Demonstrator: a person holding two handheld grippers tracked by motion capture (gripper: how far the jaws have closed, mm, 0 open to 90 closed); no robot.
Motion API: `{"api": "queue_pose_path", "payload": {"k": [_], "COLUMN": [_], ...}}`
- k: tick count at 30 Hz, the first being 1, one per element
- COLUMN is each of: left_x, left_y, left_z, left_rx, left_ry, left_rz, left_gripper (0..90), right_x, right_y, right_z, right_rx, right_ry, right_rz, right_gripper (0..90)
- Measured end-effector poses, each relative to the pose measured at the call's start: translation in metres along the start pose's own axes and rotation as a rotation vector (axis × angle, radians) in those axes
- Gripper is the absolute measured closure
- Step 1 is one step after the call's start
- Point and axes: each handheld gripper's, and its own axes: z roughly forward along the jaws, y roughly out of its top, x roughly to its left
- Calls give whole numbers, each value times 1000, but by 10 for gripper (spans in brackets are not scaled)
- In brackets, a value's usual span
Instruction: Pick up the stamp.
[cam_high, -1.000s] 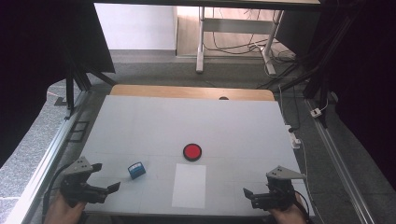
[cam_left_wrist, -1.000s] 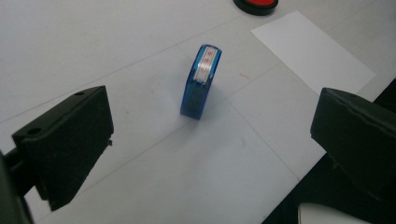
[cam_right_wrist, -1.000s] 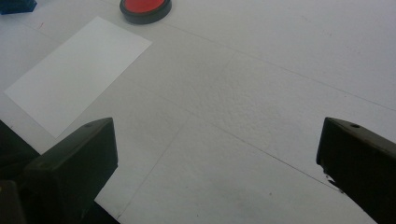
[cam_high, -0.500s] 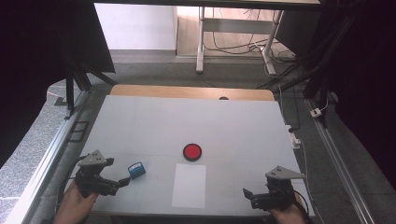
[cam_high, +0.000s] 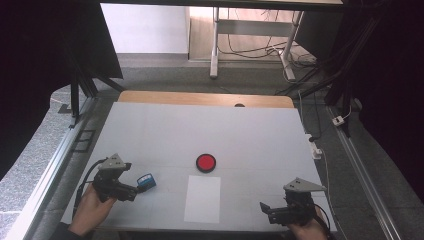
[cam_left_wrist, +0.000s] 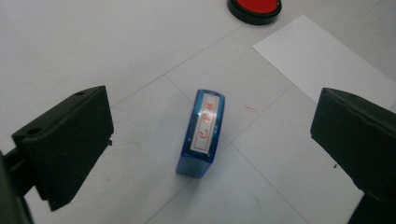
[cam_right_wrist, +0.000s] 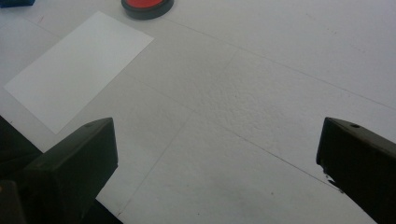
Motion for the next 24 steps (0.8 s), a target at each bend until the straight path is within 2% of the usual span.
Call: {"api": "queue_pose_path", "payload": {"k": [5, 6, 9, 10, 11, 12, 14, 19, 21, 24], "left_x": [5, 5, 6, 6, 7, 7, 7, 7, 8, 11], "left_y": [7, 7, 12, 12, 13, 13, 14, 12, 11, 10], "left_z": [11, 11, 18, 18, 23, 23, 30, 35, 34, 30], "left_rx": [60, 60, 98, 98, 120, 120, 168, 200, 199, 197], "left_ry": [21, 21, 13, 13, -16, -16, -29, -22, -12, -31], "left_rz": [-15, -15, 29, 29, 53, 53, 87, 111, 110, 117], "left_gripper": [0, 1, 1, 2, 2, 5, 11, 72, 118, 214], "right_x": [0, 0, 0, 0, 0, 0, 1, 1, 1, 1], "right_y": [0, 0, 0, 0, 0, 0, 0, 0, 0, 0], "right_z": [1, 1, 1, 1, 1, 1, 1, 1, 1, 1], "right_rx": [3, 3, 6, 6, 6, 7, 8, 10, 11, 12], "right_ry": [1, 2, 3, 3, 3, 3, 3, 4, 5, 5], "right_rz": [-1, -1, -2, -2, -3, -4, -5, -9, -9, -12], "right_gripper": [0, 0, 0, 0, 0, 0, 0, 0, 0, 0]}}
